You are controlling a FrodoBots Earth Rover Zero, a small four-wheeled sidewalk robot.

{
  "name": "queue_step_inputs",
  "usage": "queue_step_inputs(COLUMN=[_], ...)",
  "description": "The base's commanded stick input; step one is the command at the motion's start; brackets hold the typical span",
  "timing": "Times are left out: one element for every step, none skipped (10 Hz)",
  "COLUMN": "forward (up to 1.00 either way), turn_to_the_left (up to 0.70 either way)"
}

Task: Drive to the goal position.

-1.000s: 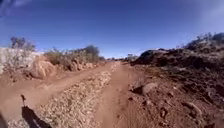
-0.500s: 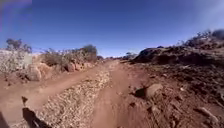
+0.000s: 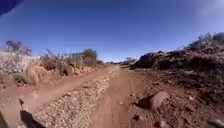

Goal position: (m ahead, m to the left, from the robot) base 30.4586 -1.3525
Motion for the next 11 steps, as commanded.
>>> queue_step_inputs(forward=[0.50, 0.50, 0.50, 0.50, 0.50, 0.50, 0.50, 0.50, 0.50, 0.50, 0.50], turn_to_the_left=[0.00, 0.00, 0.00, 0.00, 0.00, 0.00, 0.00, 0.00, 0.00, 0.00, 0.00])
